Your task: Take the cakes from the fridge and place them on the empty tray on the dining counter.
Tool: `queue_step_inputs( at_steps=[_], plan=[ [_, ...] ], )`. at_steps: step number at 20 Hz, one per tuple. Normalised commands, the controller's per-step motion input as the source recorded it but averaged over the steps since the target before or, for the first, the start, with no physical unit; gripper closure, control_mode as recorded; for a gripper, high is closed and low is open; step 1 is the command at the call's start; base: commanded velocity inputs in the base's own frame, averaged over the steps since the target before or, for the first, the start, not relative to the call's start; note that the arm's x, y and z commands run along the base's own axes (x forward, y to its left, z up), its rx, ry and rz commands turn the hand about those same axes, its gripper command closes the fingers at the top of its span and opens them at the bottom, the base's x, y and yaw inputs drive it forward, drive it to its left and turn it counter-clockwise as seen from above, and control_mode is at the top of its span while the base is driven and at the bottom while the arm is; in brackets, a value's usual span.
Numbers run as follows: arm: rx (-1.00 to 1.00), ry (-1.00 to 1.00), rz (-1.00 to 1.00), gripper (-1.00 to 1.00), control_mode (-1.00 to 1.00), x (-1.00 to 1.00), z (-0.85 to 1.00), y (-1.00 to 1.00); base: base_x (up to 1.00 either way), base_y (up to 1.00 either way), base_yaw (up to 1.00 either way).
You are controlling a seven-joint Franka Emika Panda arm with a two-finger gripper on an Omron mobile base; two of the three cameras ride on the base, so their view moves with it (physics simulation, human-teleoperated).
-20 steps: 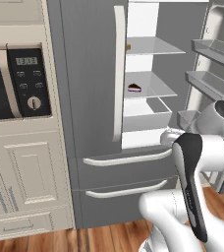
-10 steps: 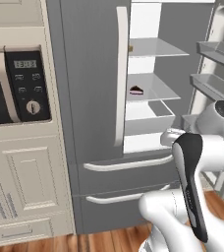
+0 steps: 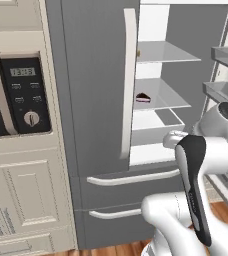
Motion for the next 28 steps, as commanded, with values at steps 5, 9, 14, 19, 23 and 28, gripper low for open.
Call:
queue_step_inputs(
  at_steps=[5,9,14,19,23,28],
  plan=[
    [0.0,0.0,0.0,1.0,1.0,0.0,0.0,0.0,0.28,-0.22,0.04],
    [0.0,0.0,0.0,1.0,1.0,0.0,0.0,0.0,0.22,-0.34,0.07],
    [0.0,0.0,0.0,1.0,1.0,0.0,0.0,0.0,0.22,-0.36,0.07],
    [0.0,0.0,0.0,1.0,1.0,0.0,0.0,0.0,0.34,-0.16,0.05],
    [0.0,0.0,0.0,1.0,1.0,0.0,0.0,0.0,0.44,-0.01,0.03],
    [0.0,0.0,0.0,1.0,1.0,0.0,0.0,0.0,0.38,-0.11,0.04]
  ],
)
